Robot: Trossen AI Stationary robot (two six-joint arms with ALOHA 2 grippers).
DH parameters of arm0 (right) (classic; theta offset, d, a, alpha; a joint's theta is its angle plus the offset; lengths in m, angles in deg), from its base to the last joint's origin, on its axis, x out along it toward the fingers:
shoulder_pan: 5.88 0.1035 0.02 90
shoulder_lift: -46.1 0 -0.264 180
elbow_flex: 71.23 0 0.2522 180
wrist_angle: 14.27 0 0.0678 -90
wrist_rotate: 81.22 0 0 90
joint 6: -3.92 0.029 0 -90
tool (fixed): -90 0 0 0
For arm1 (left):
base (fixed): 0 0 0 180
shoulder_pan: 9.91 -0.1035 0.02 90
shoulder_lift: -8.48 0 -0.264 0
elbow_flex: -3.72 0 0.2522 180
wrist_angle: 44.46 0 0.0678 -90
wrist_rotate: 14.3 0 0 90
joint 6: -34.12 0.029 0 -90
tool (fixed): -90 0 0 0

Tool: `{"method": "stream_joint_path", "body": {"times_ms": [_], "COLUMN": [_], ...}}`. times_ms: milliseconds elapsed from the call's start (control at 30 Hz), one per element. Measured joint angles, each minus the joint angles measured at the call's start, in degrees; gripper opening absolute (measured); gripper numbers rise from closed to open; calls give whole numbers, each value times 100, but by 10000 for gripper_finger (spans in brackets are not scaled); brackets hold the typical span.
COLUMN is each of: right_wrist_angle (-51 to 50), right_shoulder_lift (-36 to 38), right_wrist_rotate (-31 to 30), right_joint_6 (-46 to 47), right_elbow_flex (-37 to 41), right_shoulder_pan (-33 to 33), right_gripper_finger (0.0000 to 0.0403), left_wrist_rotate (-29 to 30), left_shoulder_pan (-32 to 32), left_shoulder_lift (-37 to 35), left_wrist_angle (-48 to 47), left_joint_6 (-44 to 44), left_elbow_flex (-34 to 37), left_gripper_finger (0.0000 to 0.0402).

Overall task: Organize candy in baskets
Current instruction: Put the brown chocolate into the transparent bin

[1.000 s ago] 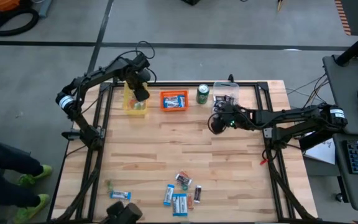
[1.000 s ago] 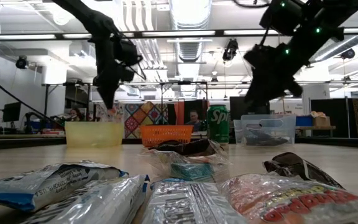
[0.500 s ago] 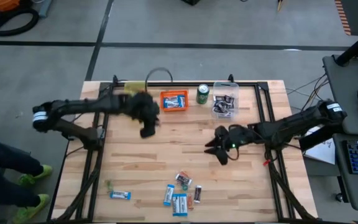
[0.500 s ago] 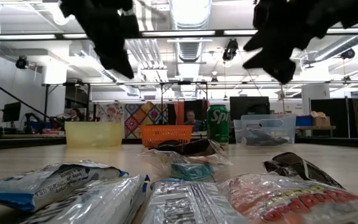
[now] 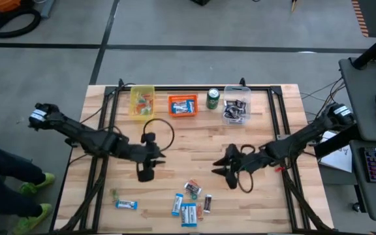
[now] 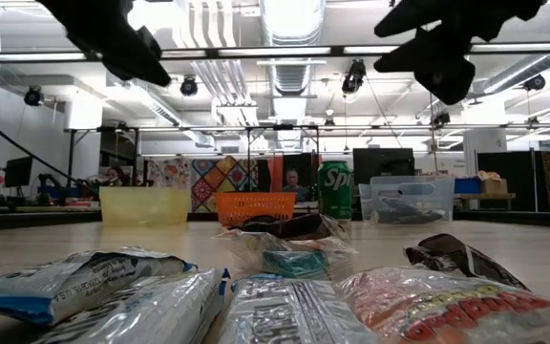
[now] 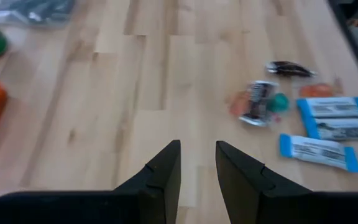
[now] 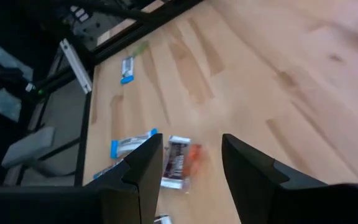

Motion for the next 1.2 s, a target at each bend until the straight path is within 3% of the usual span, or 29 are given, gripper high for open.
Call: {"method": "stream_joint_path", "body": {"times_ms": [267,767,1000,1200], "right_wrist_angle": [-211,-3341,-3918,-4108], "right_shoulder_lift": [-1384,-3704,-4361,-4608], "right_wrist_rotate": [69,-113,-403,-564], "right_joint_6": [-16,-201,-432,-295], "right_elbow_flex": [-1167,-4269,-4940,-5016], "right_shoulder_pan": [251,608,686,662], "right_gripper_finger": [152,138,145,166], "left_wrist_rotate": [20,15,46,59], "left_shoulder_pan": [582,1364,1693,1728], "left_shoulder_lift": [-4,-4,-4,-4], "left_wrist_angle": [23,-37,-51,-59], "left_joint_6": [-118,-288,-299,-299], "left_elbow_flex": [0,7,7,34], "left_gripper_finger": [84,84,84,84]}}
